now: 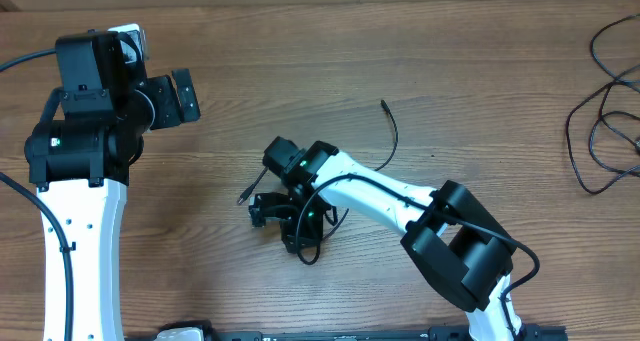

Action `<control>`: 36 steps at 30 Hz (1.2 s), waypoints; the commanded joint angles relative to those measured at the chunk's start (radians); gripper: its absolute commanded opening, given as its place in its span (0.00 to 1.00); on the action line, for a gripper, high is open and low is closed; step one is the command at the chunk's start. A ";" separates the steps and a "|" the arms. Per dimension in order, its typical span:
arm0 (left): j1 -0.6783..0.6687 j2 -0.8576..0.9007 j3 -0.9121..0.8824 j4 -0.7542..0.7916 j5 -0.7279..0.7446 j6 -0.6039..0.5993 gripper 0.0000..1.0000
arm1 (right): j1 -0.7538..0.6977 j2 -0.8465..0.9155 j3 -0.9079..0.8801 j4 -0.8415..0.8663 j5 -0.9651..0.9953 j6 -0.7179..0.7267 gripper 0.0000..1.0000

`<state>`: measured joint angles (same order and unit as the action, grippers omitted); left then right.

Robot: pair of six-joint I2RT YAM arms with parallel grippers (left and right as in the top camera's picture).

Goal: Untangle cables

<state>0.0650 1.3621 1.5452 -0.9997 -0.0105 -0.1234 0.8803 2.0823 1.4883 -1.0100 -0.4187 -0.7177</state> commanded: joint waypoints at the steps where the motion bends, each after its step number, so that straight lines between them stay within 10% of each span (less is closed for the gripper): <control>1: -0.007 0.005 -0.004 -0.013 0.008 0.031 1.00 | 0.001 -0.013 -0.004 0.003 0.026 -0.019 0.39; 10: -0.007 0.005 -0.006 -0.021 0.007 0.042 0.99 | 0.000 -0.013 -0.106 0.009 0.014 0.010 0.52; 13: -0.007 0.005 -0.006 -0.021 0.007 0.042 1.00 | 0.000 -0.013 -0.165 0.061 0.014 0.013 0.04; 19: -0.007 0.005 -0.006 -0.019 0.007 0.042 1.00 | -0.001 -0.021 -0.182 0.099 -0.023 0.074 0.04; 28: -0.007 0.005 -0.005 -0.016 0.008 0.041 1.00 | -0.064 -0.138 0.180 0.059 0.061 0.232 0.04; 36: -0.007 0.005 -0.005 -0.014 0.006 0.042 1.00 | -0.423 -0.168 0.489 0.109 0.108 0.415 0.04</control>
<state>0.0650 1.3621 1.5452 -1.0180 -0.0109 -0.0978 0.6098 1.9465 1.9141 -0.9039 -0.3515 -0.4168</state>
